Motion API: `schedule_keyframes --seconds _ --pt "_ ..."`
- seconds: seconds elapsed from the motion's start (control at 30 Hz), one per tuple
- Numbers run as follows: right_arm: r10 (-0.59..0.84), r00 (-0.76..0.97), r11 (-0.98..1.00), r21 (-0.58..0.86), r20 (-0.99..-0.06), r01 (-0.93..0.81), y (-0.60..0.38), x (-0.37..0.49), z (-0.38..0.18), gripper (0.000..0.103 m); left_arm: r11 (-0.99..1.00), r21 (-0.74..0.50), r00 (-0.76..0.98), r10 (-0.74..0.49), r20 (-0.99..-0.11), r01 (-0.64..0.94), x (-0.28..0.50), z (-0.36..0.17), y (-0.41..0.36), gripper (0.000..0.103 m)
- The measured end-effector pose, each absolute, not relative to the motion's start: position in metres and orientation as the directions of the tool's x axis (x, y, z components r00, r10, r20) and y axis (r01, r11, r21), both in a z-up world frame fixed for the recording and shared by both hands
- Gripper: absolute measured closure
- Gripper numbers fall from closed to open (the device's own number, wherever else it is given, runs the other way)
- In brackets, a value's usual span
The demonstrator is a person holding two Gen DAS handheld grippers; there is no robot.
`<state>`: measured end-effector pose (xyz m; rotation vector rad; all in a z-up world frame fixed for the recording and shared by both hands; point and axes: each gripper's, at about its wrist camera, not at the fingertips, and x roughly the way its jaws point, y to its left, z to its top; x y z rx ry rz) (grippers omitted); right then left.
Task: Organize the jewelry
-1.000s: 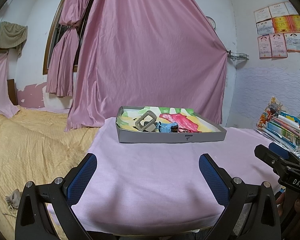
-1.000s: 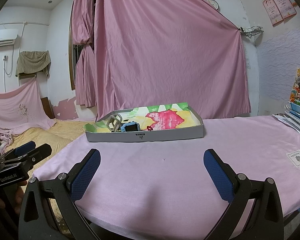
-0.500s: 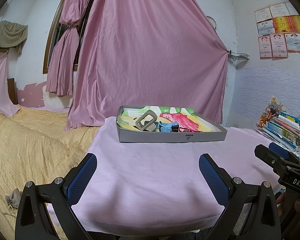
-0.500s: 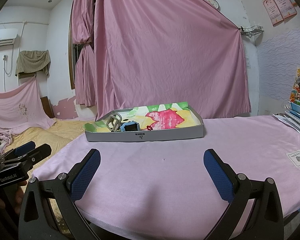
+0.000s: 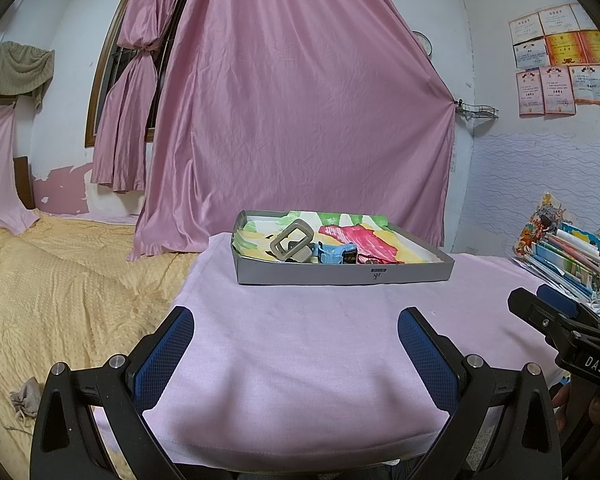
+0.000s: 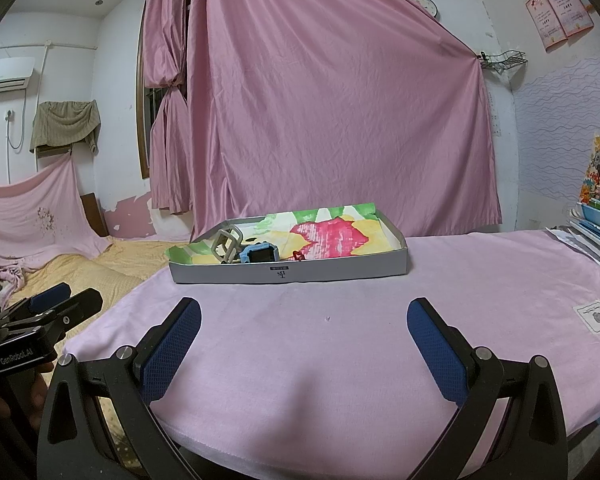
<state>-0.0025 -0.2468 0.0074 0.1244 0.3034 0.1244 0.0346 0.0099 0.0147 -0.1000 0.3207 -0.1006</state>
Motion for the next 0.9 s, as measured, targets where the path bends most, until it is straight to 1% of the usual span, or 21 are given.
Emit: schedule_keyframes --seconds 0.53,0.7,0.9 --pt "0.14 0.945 0.985 0.141 -0.296 -0.101 -0.247 -0.001 0.003 0.002 0.989 -0.115 0.943 -0.12 -0.312 0.088 0.035 0.014 0.01 0.001" --pt "0.138 0.943 0.985 0.142 -0.303 -0.098 -0.248 0.005 0.002 0.002 0.994 -0.082 0.938 -0.094 -0.333 0.07 0.039 0.011 0.006 0.001" --pt "0.135 0.939 0.985 0.143 -0.315 -0.093 -0.247 0.011 0.001 0.002 0.996 -0.066 0.942 -0.082 -0.324 0.063 0.042 0.01 0.003 0.001"
